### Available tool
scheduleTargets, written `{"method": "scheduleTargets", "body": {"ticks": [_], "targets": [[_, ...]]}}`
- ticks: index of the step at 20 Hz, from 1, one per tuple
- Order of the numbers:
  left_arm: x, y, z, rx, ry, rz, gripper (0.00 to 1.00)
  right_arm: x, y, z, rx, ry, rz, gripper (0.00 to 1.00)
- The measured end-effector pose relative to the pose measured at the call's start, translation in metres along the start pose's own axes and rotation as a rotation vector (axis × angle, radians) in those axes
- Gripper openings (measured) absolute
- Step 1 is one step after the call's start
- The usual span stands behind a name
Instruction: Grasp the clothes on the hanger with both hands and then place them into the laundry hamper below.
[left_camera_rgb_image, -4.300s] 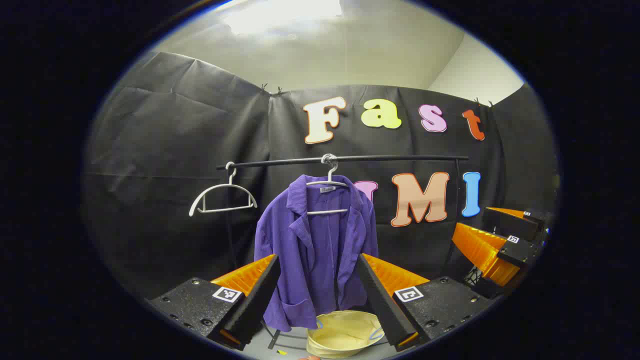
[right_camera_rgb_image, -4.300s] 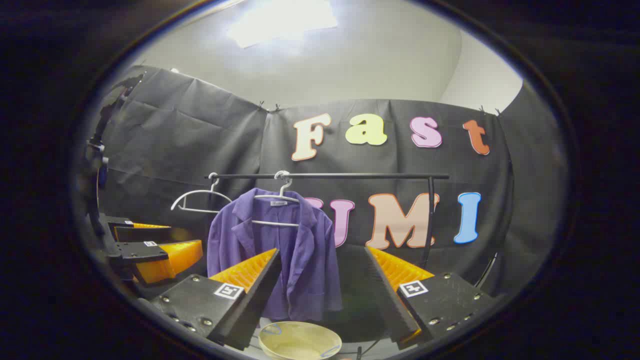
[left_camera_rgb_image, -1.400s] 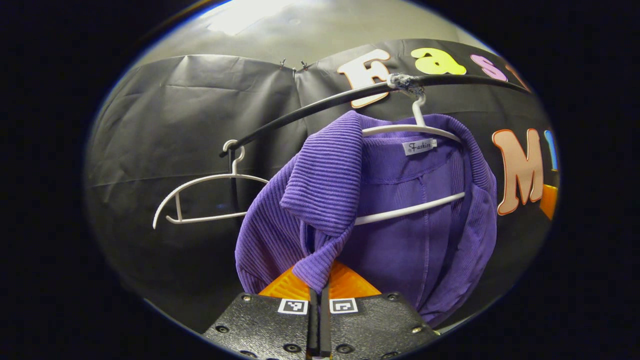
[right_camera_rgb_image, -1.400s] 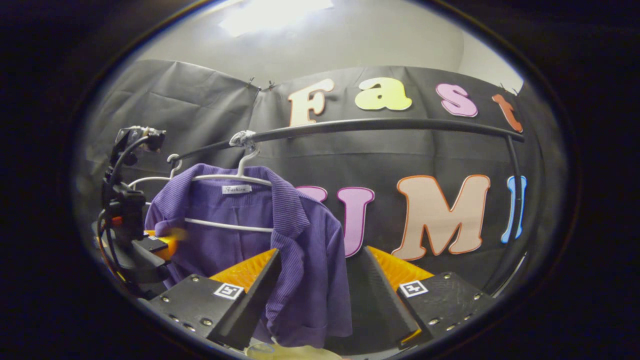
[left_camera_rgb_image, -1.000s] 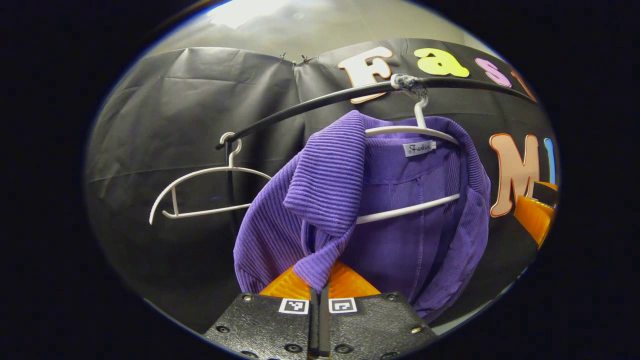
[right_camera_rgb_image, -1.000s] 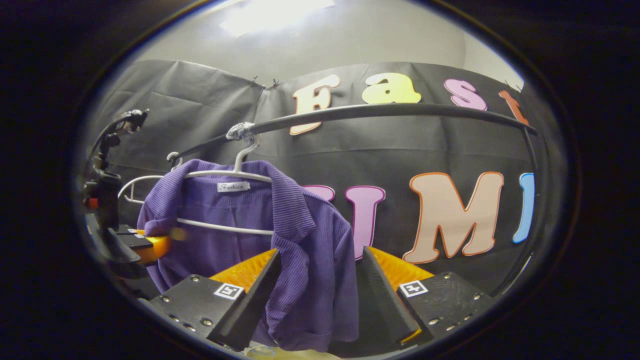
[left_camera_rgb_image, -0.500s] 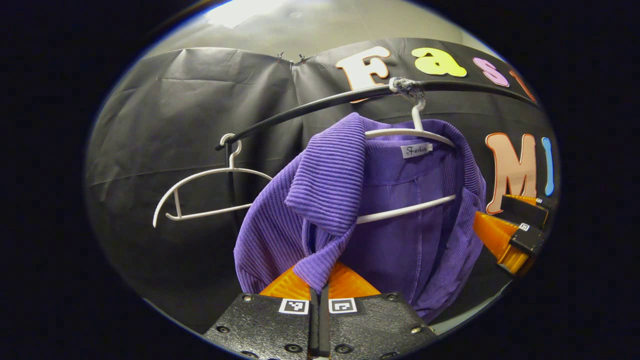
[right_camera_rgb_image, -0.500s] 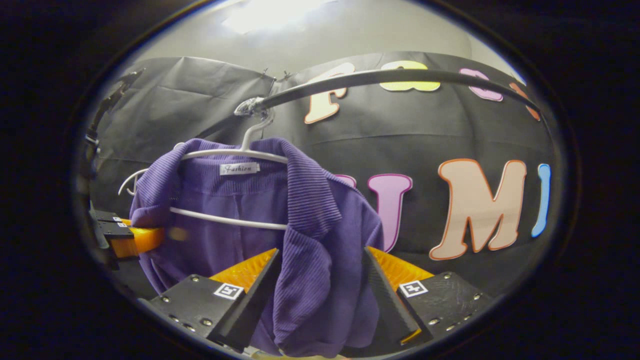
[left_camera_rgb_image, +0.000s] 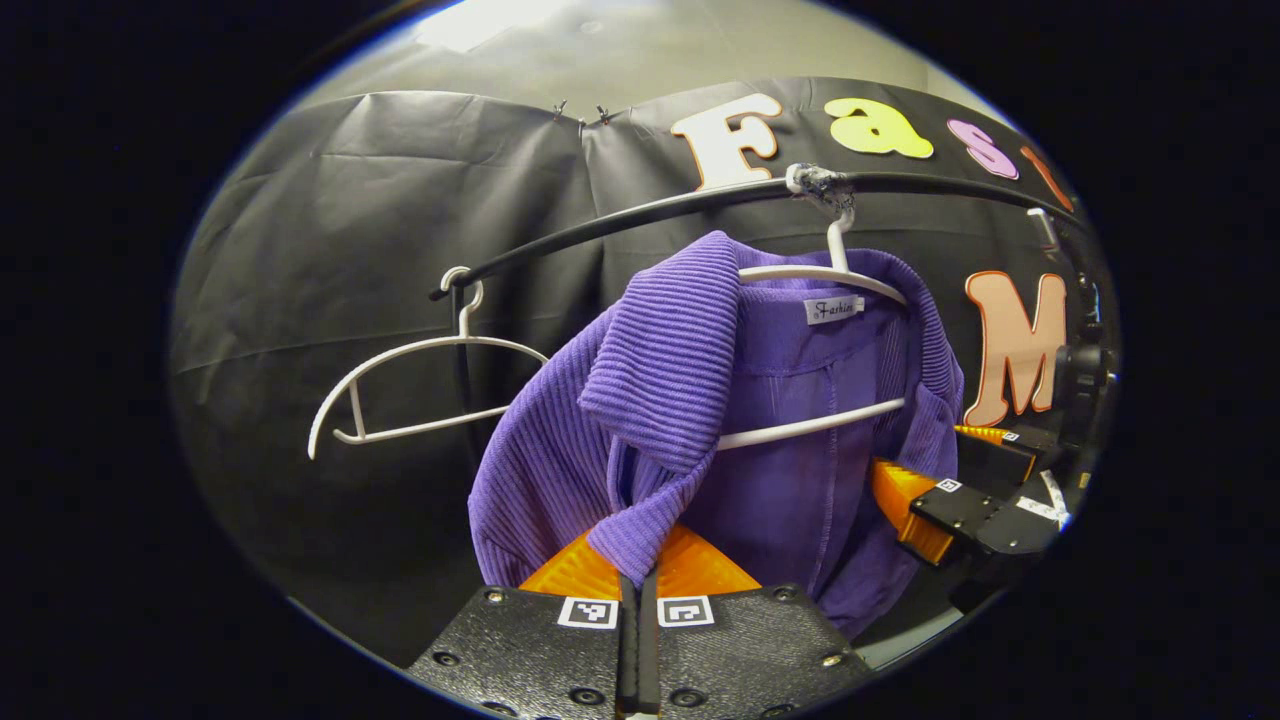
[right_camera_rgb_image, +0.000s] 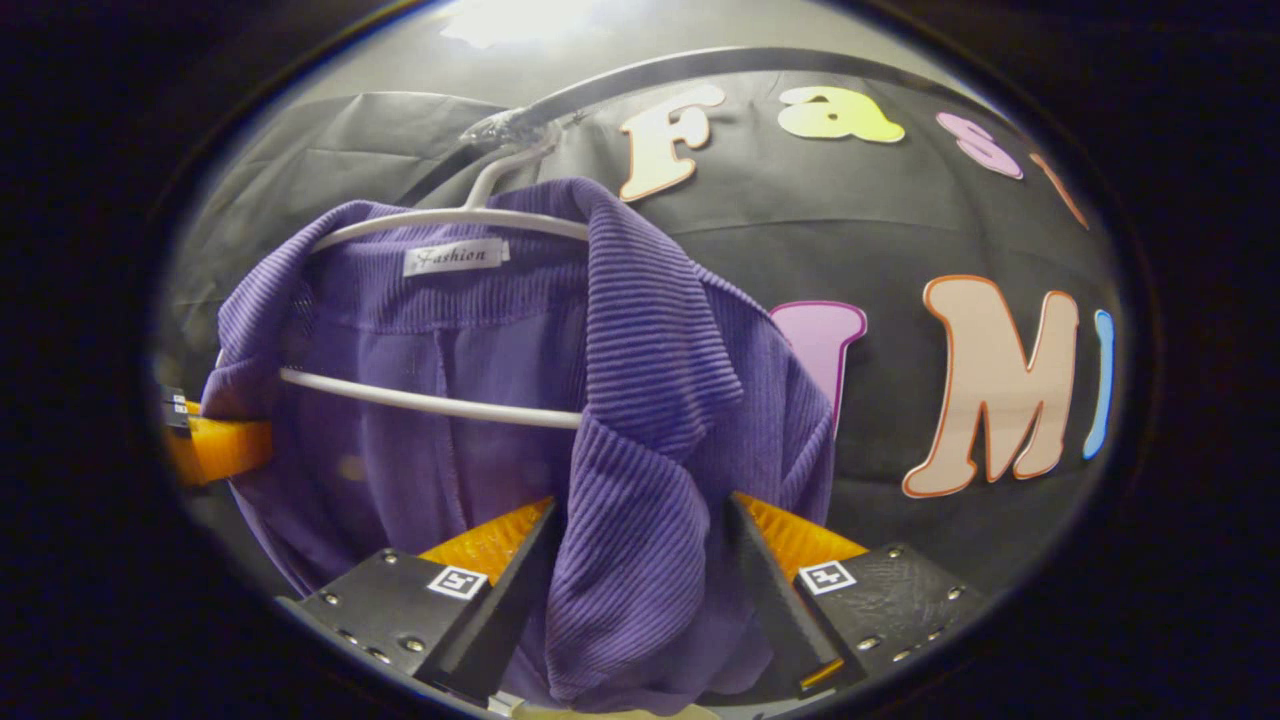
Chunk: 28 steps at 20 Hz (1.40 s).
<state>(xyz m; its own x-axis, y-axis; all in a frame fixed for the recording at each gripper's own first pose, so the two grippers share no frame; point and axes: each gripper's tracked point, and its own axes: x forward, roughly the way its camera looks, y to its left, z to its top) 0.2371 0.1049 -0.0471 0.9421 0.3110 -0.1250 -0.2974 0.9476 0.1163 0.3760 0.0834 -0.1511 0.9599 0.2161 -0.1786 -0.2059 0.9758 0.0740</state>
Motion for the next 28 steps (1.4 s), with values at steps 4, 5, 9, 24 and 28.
{"method": "scheduleTargets", "body": {"ticks": [4,5,9,24,28], "targets": [[-0.009,-0.002,0.002,-0.006,0.015,-0.028,0.0,0.005,-0.006,-0.008,0.022,0.038,-0.032,0.69],[-0.011,-0.002,0.004,-0.011,0.019,-0.035,0.01,0.005,-0.009,-0.01,0.027,0.042,-0.045,0.58],[-0.02,0.005,0.009,-0.027,0.027,-0.029,0.01,-0.001,-0.02,-0.008,0.033,0.068,-0.09,0.17],[-0.052,0.052,0.073,-0.078,-0.065,0.071,0.0,-0.032,-0.089,0.074,-0.027,-0.077,-0.286,0.05],[-0.05,0.073,0.091,-0.068,-0.105,0.113,0.0,-0.025,-0.103,0.093,-0.028,-0.133,-0.304,0.05]]}}
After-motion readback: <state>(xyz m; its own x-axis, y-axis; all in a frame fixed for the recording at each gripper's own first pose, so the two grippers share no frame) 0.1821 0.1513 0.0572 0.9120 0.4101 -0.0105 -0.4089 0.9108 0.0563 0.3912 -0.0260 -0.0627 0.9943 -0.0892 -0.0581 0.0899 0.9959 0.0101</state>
